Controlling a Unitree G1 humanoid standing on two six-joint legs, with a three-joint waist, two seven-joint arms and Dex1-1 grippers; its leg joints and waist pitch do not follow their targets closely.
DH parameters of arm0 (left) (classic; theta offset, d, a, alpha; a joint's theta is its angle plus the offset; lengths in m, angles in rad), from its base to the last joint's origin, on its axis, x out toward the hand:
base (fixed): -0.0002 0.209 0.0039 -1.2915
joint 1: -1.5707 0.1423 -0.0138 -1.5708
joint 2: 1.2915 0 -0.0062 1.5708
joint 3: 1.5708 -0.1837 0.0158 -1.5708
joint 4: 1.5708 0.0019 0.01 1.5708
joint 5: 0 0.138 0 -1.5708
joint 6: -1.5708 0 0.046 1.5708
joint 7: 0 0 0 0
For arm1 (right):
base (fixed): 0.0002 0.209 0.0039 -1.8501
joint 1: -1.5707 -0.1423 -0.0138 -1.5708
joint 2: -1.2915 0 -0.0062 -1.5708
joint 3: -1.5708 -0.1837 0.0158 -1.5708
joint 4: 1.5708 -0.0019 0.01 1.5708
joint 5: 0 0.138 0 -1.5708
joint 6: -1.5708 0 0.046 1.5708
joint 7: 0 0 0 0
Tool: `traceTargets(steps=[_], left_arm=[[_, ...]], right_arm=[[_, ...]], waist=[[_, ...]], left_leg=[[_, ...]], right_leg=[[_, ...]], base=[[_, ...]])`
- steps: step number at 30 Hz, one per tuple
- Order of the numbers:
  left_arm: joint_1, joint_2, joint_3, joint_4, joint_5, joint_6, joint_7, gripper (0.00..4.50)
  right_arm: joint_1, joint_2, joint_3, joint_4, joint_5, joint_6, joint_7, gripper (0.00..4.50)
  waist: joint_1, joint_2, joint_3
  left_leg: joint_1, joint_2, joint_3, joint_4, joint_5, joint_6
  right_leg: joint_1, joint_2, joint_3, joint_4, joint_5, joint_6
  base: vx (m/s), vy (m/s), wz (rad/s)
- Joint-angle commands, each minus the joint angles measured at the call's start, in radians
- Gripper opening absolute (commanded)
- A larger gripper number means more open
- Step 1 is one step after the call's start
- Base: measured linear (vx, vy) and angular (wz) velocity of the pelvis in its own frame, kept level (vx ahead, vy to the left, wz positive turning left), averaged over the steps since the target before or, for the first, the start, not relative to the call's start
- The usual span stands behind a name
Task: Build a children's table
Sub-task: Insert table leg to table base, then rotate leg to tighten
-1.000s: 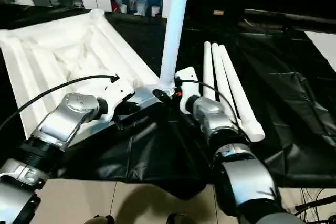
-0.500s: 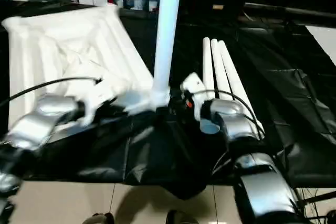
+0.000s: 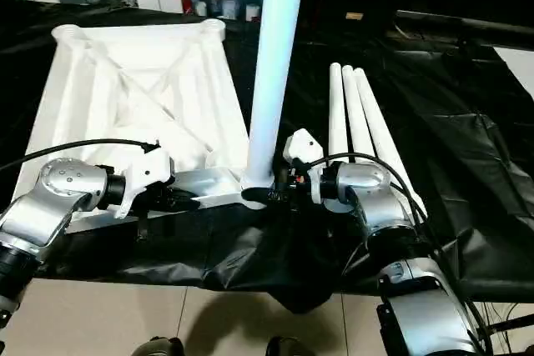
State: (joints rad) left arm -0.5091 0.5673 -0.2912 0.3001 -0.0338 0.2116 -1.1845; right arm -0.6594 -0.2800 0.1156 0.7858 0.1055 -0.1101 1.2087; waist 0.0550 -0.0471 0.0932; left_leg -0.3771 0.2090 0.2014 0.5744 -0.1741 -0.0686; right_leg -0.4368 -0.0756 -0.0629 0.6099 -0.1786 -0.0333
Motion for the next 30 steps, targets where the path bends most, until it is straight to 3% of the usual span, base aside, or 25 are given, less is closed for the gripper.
traceTargets(steps=[1,9,19,24,26,28,29,30], left_arm=[[0.003,-0.013,-0.015,-0.013,-0.020,-0.021,-0.019,0.00],[0.001,-0.014,-0.013,-0.005,-0.015,-0.023,-0.026,0.00],[0.008,-0.012,-0.013,-0.003,-0.012,-0.023,-0.027,0.00],[0.005,-0.028,-0.006,0.014,-0.002,-0.002,0.014,0.00],[-0.003,-0.048,0.002,0.032,0.003,0.019,0.052,0.00],[-0.035,-0.098,0.013,0.084,0.025,0.060,0.145,0.00],[-0.047,-0.115,0.016,0.102,0.034,0.076,0.177,0.00],[-0.082,-0.162,0.021,0.152,0.057,0.111,0.264,0.00]], right_arm=[[0.003,0.001,-0.002,-0.005,0.004,0.000,0.005,3.47],[0.007,0.000,0.009,0.001,0.004,-0.004,0.019,2.80],[0.014,0.002,0.019,0.016,-0.008,-0.018,0.023,2.72],[0.024,0.027,0.007,0.052,-0.023,0.014,-0.076,2.72],[0.023,0.043,-0.004,0.084,-0.035,0.025,-0.158,2.72],[0.022,0.087,-0.029,0.148,-0.054,0.045,-0.337,2.72],[0.022,0.103,-0.038,0.166,-0.056,0.052,-0.392,2.72],[0.011,0.146,-0.057,0.207,-0.058,0.068,-0.527,2.72]], waist=[[0.000,0.010,-0.071],[0.002,0.008,-0.077],[0.005,0.008,-0.077],[0.003,0.009,-0.075],[-0.003,0.008,-0.070],[-0.009,0.004,-0.060],[-0.012,0.006,-0.054],[-0.012,0.009,-0.052]], left_leg=[[0.017,0.028,-0.004,-0.053,-0.100,0.091],[0.016,0.025,-0.005,-0.048,-0.068,0.102],[0.015,0.026,-0.006,-0.046,-0.083,0.097],[0.016,0.026,-0.007,-0.046,-0.106,0.084],[0.016,0.024,-0.008,-0.049,-0.128,0.068],[0.022,0.022,-0.012,-0.056,-0.212,0.022],[0.031,0.022,-0.014,-0.060,-0.269,0.001],[0.034,0.021,-0.017,-0.061,-0.288,-0.009]], right_leg=[[0.070,-0.054,0.049,-0.046,-0.019,-0.272],[0.074,-0.053,0.049,-0.038,0.032,-0.280],[0.074,-0.055,0.049,-0.038,-0.001,-0.277],[0.071,-0.055,0.049,-0.041,-0.034,-0.270],[0.069,-0.056,0.051,-0.049,-0.078,-0.262],[0.065,-0.060,0.053,-0.069,-0.258,-0.215],[0.058,-0.063,0.053,-0.083,-0.373,-0.189],[0.058,-0.065,0.052,-0.086,-0.418,-0.174]], base=[[0.000,0.000,0.00],[0.000,0.000,0.00],[0.000,0.000,0.00],[0.000,0.000,0.00],[0.000,0.000,0.00],[0.000,0.000,0.00],[0.000,0.000,0.00],[0.000,0.000,0.00]])
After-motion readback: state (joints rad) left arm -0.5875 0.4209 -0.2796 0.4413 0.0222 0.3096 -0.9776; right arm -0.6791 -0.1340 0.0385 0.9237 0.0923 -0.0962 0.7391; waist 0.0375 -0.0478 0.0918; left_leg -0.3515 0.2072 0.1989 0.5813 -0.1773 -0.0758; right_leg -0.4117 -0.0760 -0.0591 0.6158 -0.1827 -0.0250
